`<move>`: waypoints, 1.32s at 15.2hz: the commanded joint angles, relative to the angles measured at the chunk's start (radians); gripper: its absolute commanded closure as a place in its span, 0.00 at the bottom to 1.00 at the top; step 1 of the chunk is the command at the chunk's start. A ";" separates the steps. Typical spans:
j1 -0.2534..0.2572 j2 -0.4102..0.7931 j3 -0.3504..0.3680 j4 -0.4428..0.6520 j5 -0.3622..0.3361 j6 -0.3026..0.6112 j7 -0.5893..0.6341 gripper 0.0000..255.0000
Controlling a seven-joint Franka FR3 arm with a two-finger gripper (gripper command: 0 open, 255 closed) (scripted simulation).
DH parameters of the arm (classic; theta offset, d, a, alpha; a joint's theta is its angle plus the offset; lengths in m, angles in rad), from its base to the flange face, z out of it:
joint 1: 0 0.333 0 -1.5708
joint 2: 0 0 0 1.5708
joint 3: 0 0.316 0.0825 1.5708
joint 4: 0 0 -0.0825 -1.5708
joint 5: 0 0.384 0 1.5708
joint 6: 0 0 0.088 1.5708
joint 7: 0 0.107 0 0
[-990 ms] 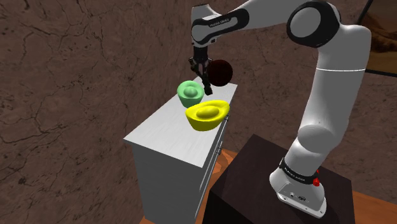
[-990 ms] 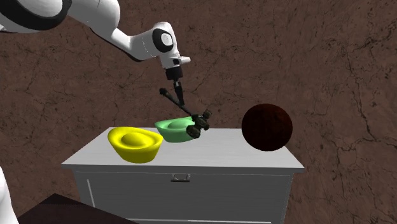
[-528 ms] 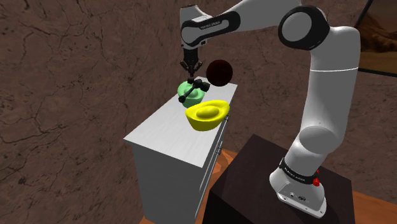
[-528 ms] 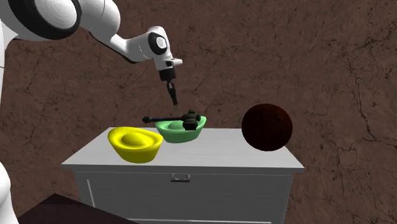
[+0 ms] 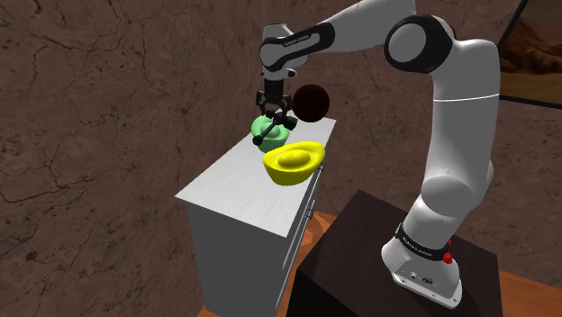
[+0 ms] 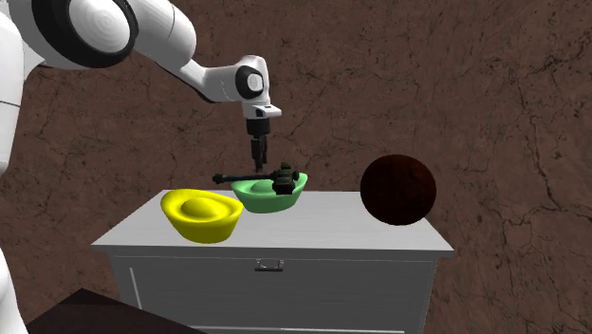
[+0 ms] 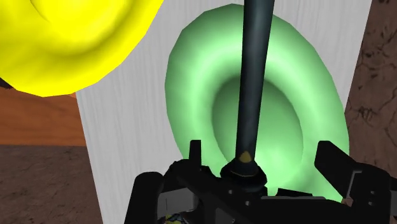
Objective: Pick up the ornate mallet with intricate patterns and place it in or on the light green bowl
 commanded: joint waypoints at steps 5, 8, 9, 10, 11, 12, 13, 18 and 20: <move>-0.007 0.023 -0.002 -0.047 0.009 0.068 0.005 0.00; -0.007 0.026 -0.002 -0.052 0.008 0.075 0.005 0.00; -0.007 0.026 -0.002 -0.052 0.008 0.075 0.005 0.00; -0.007 0.026 -0.002 -0.052 0.008 0.075 0.005 0.00; -0.007 0.026 -0.002 -0.052 0.008 0.075 0.005 0.00; -0.007 0.026 -0.002 -0.052 0.008 0.075 0.005 0.00; -0.007 0.026 -0.002 -0.052 0.008 0.074 0.005 0.00; -0.007 0.026 -0.002 -0.052 0.008 0.074 0.005 1.00; -0.007 0.026 -0.002 -0.052 0.008 0.075 0.005 1.00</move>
